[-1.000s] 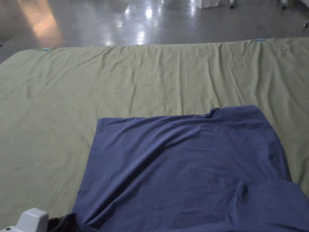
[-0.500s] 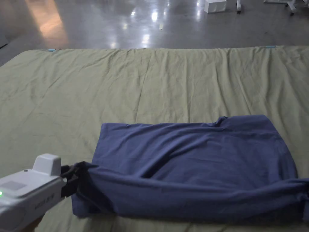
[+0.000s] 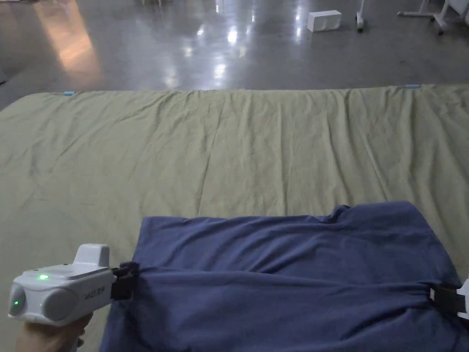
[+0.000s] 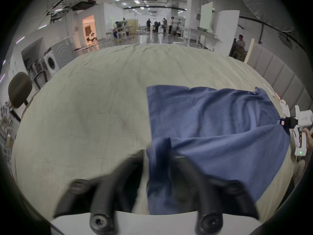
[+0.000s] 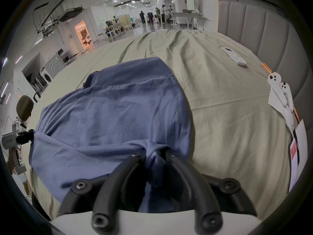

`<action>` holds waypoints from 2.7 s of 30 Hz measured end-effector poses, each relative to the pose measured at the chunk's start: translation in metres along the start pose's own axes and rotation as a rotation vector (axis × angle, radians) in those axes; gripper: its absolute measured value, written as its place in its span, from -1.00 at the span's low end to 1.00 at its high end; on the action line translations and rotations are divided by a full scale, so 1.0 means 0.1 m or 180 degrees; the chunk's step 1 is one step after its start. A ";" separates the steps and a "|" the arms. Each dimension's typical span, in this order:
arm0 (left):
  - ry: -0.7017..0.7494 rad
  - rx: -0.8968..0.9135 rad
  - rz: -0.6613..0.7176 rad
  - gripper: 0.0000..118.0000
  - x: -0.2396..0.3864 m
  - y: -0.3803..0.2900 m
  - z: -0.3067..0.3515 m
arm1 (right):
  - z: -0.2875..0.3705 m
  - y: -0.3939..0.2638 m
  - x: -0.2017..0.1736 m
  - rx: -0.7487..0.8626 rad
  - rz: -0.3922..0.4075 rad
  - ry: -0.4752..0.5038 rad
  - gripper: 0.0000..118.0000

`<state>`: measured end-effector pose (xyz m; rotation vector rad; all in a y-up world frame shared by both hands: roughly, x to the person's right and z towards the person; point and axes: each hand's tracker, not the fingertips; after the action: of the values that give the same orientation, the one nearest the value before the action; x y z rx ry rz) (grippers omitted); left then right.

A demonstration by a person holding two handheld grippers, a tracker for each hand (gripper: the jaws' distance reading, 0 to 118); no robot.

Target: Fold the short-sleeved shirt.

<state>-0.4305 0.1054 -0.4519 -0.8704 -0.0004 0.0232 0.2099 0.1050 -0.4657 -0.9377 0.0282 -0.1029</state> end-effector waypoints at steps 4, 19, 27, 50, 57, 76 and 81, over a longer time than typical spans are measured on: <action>-0.0235 0.0236 0.0655 0.52 -0.14 -0.04 0.42 | 0.47 0.00 0.05 0.0296 -0.0313 -0.0130 0.13; 0.0116 0.2345 -0.0168 0.15 0.89 -1.12 3.45 | 3.01 -1.32 -0.65 0.2267 0.0372 -0.0114 0.23; -0.0065 0.2439 -0.0410 -1.00 1.26 -1.25 3.70 | 3.23 -1.53 -0.97 0.2394 0.0645 -0.0057 -1.00; -0.0306 0.1474 0.0460 -1.00 0.50 -1.00 2.91 | 2.92 -1.52 -1.11 0.1968 0.0611 0.0183 -1.00; -0.0204 0.0535 0.0564 -0.33 0.29 -0.90 1.75 | 2.75 -1.59 -1.14 0.1749 0.0774 0.0177 -1.00; 0.0416 -0.0270 -0.0300 -0.80 0.77 -0.88 0.71 | 2.36 -1.66 -0.77 0.1304 0.0505 0.0058 -1.00; 0.0420 -0.0346 -0.0436 -0.80 0.69 -0.84 0.65 | 1.94 -1.34 -0.38 0.0947 -0.0026 -0.0097 -0.10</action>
<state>-0.3600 0.1023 -0.3461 -0.9777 0.0627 -0.1639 0.1749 0.1862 -0.2440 -0.6420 -0.0188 -0.0972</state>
